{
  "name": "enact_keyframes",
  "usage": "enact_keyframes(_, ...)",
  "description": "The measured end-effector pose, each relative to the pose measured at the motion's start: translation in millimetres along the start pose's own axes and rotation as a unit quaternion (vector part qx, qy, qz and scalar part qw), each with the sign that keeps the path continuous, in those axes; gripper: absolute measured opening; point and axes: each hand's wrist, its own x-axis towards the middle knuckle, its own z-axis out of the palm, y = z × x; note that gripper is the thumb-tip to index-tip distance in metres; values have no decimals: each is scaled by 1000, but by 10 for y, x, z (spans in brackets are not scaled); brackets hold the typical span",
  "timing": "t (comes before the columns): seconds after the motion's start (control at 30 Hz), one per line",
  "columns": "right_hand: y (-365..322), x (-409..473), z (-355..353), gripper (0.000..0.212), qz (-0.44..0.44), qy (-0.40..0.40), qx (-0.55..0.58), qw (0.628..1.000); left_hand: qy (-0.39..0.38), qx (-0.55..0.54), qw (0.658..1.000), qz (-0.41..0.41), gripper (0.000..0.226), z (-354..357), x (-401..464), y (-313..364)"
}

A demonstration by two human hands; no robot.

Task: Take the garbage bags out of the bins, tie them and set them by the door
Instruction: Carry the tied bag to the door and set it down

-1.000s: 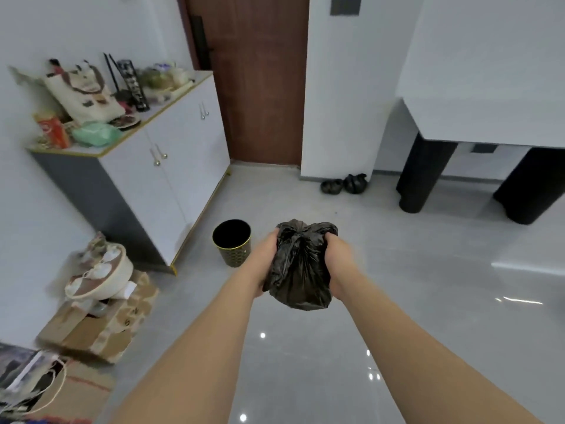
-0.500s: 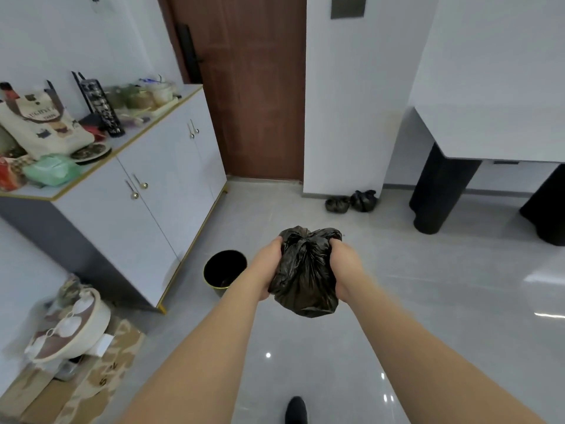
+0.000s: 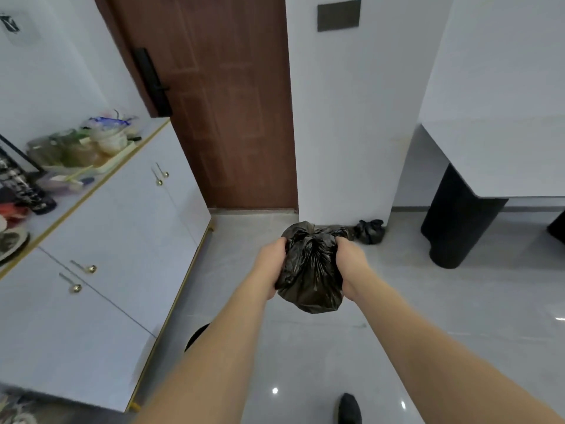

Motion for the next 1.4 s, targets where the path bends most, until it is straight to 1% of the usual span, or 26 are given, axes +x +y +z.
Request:
enact_keyframes(0.1, -328, 771, 108, 44, 7, -8, 8, 1000, 1, -9, 1000, 1, 32, 215, 710, 322)
enact_keyframes(0.2, -798, 1565, 226, 42, 22, -8, 1, 1000, -3, -13, 1000, -14, 34, 452, 1445, 739)
enact_keyframes(0.3, -1239, 2239, 400, 39, 14, -8, -21, 1000, -7, -18, 1000, -15, 34, 611, 2146, 1143)
enact_keyframes(0.37, -1468, 2716, 529, 41, 12, -1, -30, 999, -8, -20, 1000, -17, 34, 708, 2594, 1390)
enact_keyframes(0.43, -1619, 3172, 657, 40, 9, 5, -32, 999, -5, -18, 999, -26, 38, 763, 3072, 1577)
enact_keyframes(0.5, -1723, 3683, 787, 30, 2, 18, -26, 1000, 5, -27, 999, -37, 40, 818, 3663, 1692)
enact_keyframes(0.57, -1762, 4278, 875, 22, -1, 23, -27, 999, 18, -35, 998, -45, 38, 883, 4304, 1731)
enact_keyframes(0.63, -1696, 5030, 930, 21, 2, 34, -39, 999, 14, -45, 997, -59, 35, 979, 5079, 1643)
enact_keyframes(0.7, -1521, 5886, 939, 23, 11, 50, -51, 997, 8, -52, 996, -68, 34, 1080, 5917, 1437)
enact_keyframes(0.77, -1218, 6695, 922, 29, 39, 61, -65, 995, 9, -45, 995, -89, 34, 1184, 6714, 1112)
enact_keyframes(0.8, -1043, 7070, 922, 36, 55, 63, -70, 994, 19, -42, 994, -98, 34, 1231, 7095, 914)
enact_keyframes(0.9, -312, 8316, 865, 72, 98, 71, -85, 989, 37, -43, 991, -124, 39, 1403, 8234, 225)
enact_keyframes(0.93, -49, 8715, 830, 77, 106, 70, -84, 988, 34, -43, 990, -129, 42, 1463, 8614, -33)
enact_keyframes(0.97, 184, 9080, 812, 75, 109, 64, -81, 989, 32, -47, 990, -130, 44, 1523, 8976, -283)
enact_keyframes(1.07, 855, 10070, 751, 56, 83, 51, -84, 992, 35, -55, 990, -123, 42, 1654, 10032, -1080)
enact_keyframes(1.17, 1532, 10930, 688, 47, 73, 45, -94, 992, 56, -55, 990, -114, 42, 1714, 10951, -1841)
enact_keyframes(1.23, 1915, 11424, 647, 48, 67, 46, -105, 991, 60, -61, 991, -106, 42, 1758, 11458, -2267)
enact_keyframes(1.33, 2321, 12050, 554, 58, 54, 50, -123, 990, 51, -84, 990, -97, 41, 1851, 12029, -2710)
enact_keyframes(1.4, 2472, 12334, 485, 52, 45, 57, -141, 987, 44, -95, 989, -102, 43, 1900, 12286, -2902)
